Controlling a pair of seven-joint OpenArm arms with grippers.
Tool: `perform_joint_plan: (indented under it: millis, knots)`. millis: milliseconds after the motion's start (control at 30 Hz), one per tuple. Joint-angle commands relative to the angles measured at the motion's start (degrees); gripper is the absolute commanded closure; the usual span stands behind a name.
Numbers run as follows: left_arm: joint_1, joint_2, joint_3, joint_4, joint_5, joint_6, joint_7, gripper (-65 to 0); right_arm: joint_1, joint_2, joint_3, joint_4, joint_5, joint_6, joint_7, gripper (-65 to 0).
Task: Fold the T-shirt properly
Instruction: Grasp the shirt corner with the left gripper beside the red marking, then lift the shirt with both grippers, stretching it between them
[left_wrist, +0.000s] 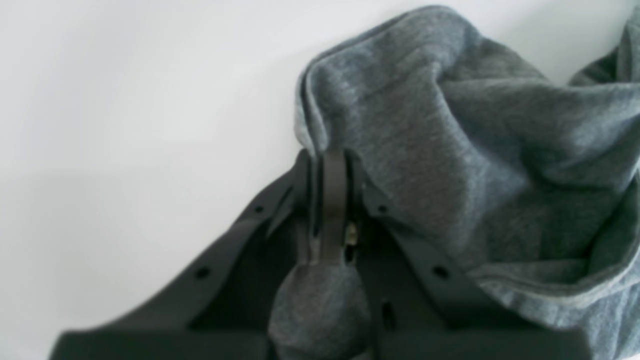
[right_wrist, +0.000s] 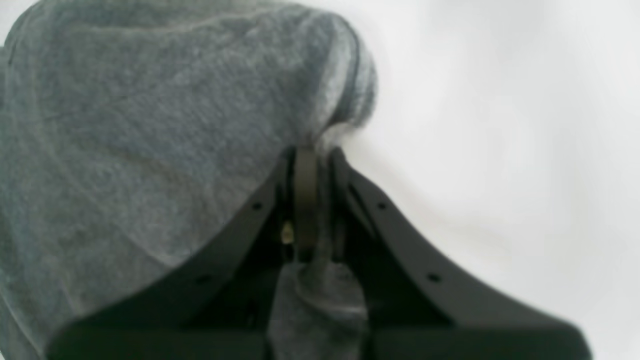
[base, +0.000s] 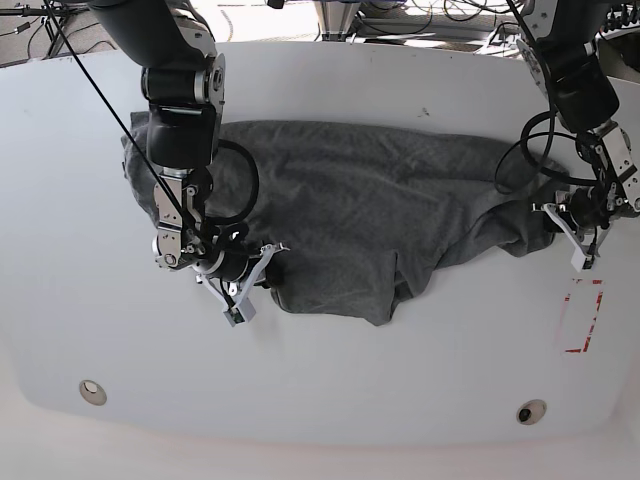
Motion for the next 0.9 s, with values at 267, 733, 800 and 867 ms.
perform_joint_plan:
  millis: [267, 733, 800, 867]
  knots:
    - [2.82, -0.28, -0.24, 17.07, 0.78, -0.25, 4.88, 0.0, -5.60, 0.33, 0.61, 21.26, 0.84, 0.37, -8.05, 0.0]
    - [3.96, 4.55, -2.44, 40.11, 0.69, -0.25, 6.11, 0.0, -7.01, 2.62, 6.76, 37.26, 0.84, 0.64, -15.08, 0.0]
    - [3.79, 4.99, -2.35, 42.22, 0.69, -0.25, 6.11, 0.0, -5.87, 3.32, 6.94, 37.70, 0.84, 0.72, -15.61, 0.0]
    - [2.82, 5.17, -2.35, 44.06, 0.69, -0.25, 6.11, 0.0, -4.99, 3.76, 7.03, 37.88, 0.84, 0.72, -15.78, 0.0]
